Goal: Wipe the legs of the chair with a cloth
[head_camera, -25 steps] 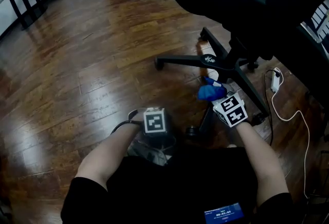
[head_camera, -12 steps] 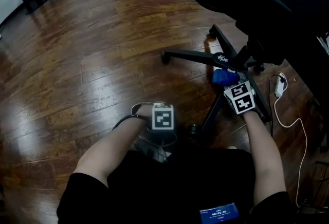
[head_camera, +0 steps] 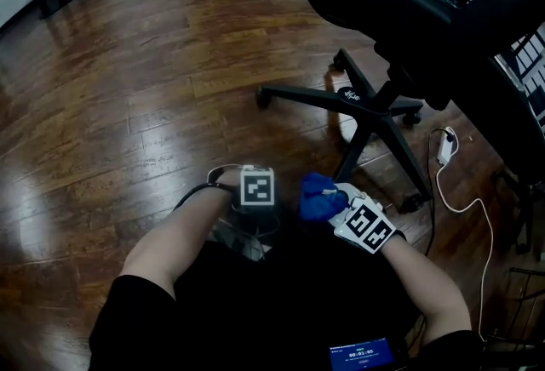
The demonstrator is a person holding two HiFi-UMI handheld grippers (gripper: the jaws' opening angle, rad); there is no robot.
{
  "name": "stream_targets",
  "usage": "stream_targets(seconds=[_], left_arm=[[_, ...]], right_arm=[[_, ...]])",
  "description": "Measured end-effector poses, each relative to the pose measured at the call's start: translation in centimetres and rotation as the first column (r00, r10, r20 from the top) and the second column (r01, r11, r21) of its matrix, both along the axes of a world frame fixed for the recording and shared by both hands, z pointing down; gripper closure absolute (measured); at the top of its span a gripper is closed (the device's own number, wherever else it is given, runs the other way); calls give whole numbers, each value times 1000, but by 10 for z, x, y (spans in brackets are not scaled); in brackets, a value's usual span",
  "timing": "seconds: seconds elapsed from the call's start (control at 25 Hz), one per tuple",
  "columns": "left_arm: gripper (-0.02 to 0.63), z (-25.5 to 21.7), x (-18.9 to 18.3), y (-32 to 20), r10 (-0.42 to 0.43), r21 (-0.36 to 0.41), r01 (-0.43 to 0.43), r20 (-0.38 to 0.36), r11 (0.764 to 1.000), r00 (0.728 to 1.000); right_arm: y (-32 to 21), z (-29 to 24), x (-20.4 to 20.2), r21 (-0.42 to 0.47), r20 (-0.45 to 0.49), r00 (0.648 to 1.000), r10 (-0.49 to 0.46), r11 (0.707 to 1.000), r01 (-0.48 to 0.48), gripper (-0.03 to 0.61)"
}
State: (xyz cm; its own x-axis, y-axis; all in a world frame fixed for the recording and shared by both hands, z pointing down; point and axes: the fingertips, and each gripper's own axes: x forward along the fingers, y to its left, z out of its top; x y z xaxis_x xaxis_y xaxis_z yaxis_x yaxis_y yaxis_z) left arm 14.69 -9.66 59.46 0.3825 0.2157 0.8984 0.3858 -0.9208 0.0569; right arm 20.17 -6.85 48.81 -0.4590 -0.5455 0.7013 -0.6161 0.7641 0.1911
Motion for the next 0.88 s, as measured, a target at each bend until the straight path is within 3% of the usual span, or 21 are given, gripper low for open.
stream_targets(seconds=[0.16,0.32,0.52,0.72,0.8,0.88], left_arm=[[268,5,-18,10,-19,-50,25,107,998,994],[268,5,-21,11,-18,-54,26,144,998,989],[268,2,-18,10,-9,-60,16,117,998,993],[270,1,-17,8,-10,-60,16,100,998,995],[270,2,-18,5,-13,-51,19,109,999,994],[270,2,-19,4,-16,-42,21,118,999,993]], right_arm=[[-6,-1,5,27,-11,1000,-18,999,18,494],[-52,-16,53,78,17,991,132,988,-133,494],[-125,-49,126,107,126,925,358,922,-371,494],[-170,-66,172,171,95,855,510,838,-519,492],[-172,-66,173,194,71,844,532,823,-535,492],[-163,-62,165,206,44,855,516,833,-513,492]])
